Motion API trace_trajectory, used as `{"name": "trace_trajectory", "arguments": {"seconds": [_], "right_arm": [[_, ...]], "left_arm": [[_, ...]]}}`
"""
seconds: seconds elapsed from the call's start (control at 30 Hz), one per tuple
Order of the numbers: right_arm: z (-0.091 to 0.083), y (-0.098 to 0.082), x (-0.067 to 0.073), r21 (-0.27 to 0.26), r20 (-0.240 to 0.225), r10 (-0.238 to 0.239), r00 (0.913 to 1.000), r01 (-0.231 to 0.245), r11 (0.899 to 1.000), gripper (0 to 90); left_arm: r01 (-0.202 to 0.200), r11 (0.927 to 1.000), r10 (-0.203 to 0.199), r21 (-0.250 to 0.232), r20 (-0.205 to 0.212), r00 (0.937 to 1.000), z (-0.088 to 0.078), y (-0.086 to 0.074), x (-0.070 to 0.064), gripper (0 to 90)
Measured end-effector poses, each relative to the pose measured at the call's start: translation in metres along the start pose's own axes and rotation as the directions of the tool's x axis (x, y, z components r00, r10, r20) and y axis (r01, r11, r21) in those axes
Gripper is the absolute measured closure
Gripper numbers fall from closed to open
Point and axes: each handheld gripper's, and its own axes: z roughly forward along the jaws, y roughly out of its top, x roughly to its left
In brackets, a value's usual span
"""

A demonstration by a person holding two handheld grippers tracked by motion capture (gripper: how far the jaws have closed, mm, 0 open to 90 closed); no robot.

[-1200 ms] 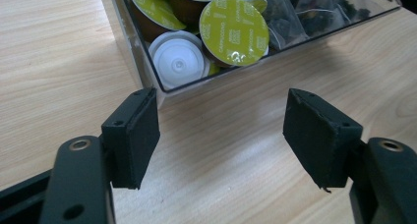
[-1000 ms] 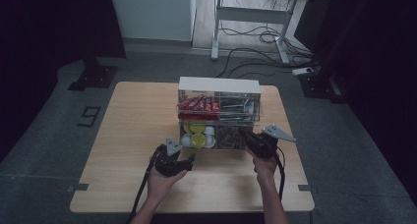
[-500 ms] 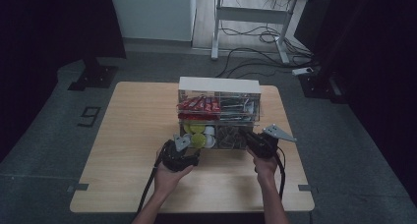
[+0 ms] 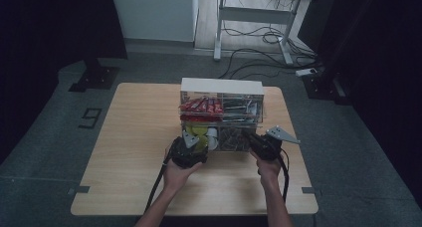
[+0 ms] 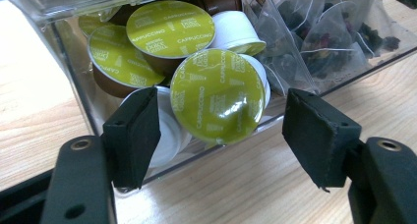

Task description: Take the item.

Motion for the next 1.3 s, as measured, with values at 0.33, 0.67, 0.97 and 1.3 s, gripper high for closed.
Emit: {"name": "trace_trajectory", "arguments": {"seconds": [0.33, 0.67, 0.97, 1.3], "right_arm": [[0.000, 0.000, 0.000, -0.003, -0.003, 0.002, 1.0000, -0.002, 1.000, 89.4], [0.000, 0.000, 0.000, -0.003, -0.004, 0.006, 1.0000, -0.006, 1.000, 89.5], [0.000, 0.000, 0.000, -0.004, -0.002, 0.005, 1.0000, -0.005, 1.000, 89.5], [-0.001, 0.000, -0.001, -0.005, -0.009, 0.016, 0.9998, -0.016, 1.000, 89.4]], "left_arm": [[-0.002, 0.9999, 0.002, 0.011, -0.019, 0.9998, 0.011, 0.004, 0.000, 30.7], [-0.004, 0.9999, 0.004, 0.015, -0.025, 0.9997, 0.019, 0.006, -0.002, 30.4], [-0.016, 0.9999, 0.016, -0.002, -0.014, 0.9998, 0.018, 0.001, -0.003, 37.4], [-0.003, 1.0000, 0.003, -0.006, 0.001, 1.0000, 0.017, 0.001, -0.001, 38.3]]}}
